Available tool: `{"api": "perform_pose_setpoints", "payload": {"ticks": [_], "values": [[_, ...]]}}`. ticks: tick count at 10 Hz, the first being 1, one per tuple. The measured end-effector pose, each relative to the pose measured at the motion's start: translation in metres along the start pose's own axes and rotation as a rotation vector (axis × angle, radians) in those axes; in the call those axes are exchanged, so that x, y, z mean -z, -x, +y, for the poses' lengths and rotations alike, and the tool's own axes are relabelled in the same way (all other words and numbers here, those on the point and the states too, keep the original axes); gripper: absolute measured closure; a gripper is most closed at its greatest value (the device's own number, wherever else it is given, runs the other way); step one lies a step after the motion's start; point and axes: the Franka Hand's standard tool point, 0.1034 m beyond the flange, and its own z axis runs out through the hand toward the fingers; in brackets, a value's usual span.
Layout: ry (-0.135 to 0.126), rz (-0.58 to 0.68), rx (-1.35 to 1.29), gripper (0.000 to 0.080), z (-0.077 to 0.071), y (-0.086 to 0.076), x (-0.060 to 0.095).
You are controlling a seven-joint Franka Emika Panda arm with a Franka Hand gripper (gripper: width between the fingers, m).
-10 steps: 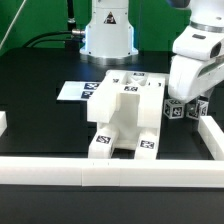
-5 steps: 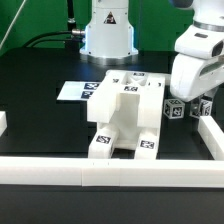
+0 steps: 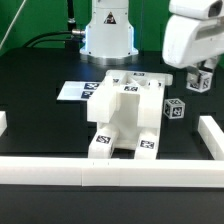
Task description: Assemble chair
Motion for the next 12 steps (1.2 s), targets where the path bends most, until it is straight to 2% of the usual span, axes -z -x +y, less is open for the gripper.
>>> {"api": "perform_pose_setpoints", "payload": {"ticks": [1,2,6,8,9,10,12], "values": [[-0.009,-0.011,-0.013,0.0515,0.016,0.008,0.006],[-0.015,-0.016,-0.030,0.0515,0.027,0.007,0.015],[-0.011,-0.010,-0.024,0.0515,0.028,0.006,0.014],[-0.011,-0.011,-0.002,0.0515,0.053,0.010,0.027],[-0.007,-0.004,-0.005,0.0515,0.062,0.006,0.033],[-0.003,-0.001,-0.002,0.0515,0.067,0.003,0.033],[-0.007,-0.006,-0.003,0.0515,0.065,0.005,0.030]]}}
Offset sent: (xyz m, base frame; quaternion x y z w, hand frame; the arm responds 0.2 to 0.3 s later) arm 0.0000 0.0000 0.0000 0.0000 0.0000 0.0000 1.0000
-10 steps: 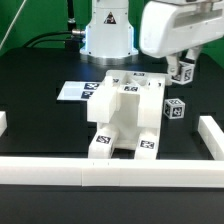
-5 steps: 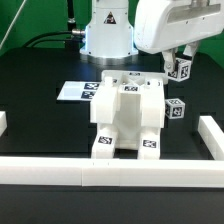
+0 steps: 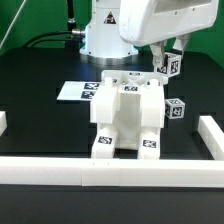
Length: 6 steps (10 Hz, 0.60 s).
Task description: Assemble chair
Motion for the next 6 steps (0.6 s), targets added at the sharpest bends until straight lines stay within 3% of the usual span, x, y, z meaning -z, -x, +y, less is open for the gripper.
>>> {"api": "perform_pose_setpoints", "payload": {"ticks": [2,3,5,6], "values": [[0.000,0.000,-0.001,0.0514,0.001,0.000,0.001],[-0.019,-0.021,0.005,0.0514,0.009,0.000,0.010],[-0.009,-0.012,-0.010,0.0514,0.034,-0.015,0.020],[-0.009,-0.013,-0.010,0.0514,0.033,-0.015,0.018]]}}
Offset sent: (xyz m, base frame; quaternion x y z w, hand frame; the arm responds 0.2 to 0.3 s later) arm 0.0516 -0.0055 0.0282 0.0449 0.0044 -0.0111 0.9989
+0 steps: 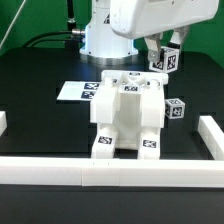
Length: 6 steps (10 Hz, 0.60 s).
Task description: Assemble chair
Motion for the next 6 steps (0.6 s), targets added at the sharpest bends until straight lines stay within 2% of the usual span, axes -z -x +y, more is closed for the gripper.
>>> {"api": "perform_pose_setpoints", "payload": {"ticks": [3,6], "values": [[0.004,0.002,0.024,0.0514,0.003,0.002,-0.002],[0.014,0.011,0.038,0.0514,0.019,0.004,-0.007]]}}
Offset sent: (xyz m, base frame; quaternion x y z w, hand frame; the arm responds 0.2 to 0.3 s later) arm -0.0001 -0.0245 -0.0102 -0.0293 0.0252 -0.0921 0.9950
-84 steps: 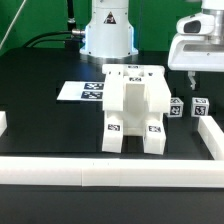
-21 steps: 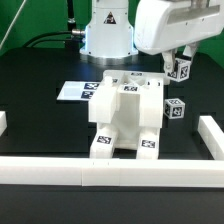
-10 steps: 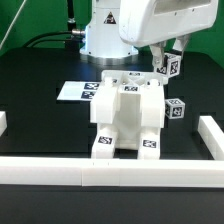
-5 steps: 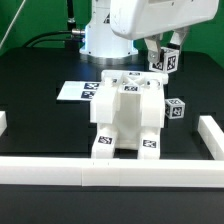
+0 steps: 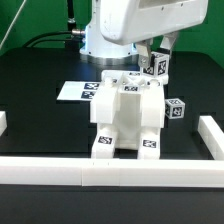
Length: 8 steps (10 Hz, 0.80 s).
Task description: Assemble chair
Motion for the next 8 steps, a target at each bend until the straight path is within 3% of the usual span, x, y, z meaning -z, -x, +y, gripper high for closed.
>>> {"api": "perform_pose_setpoints", "payload": {"ticks": [8], "values": [[-0.005,-0.004,-0.002,0.0514,-0.0049,-0.0025,-0.0027]]}}
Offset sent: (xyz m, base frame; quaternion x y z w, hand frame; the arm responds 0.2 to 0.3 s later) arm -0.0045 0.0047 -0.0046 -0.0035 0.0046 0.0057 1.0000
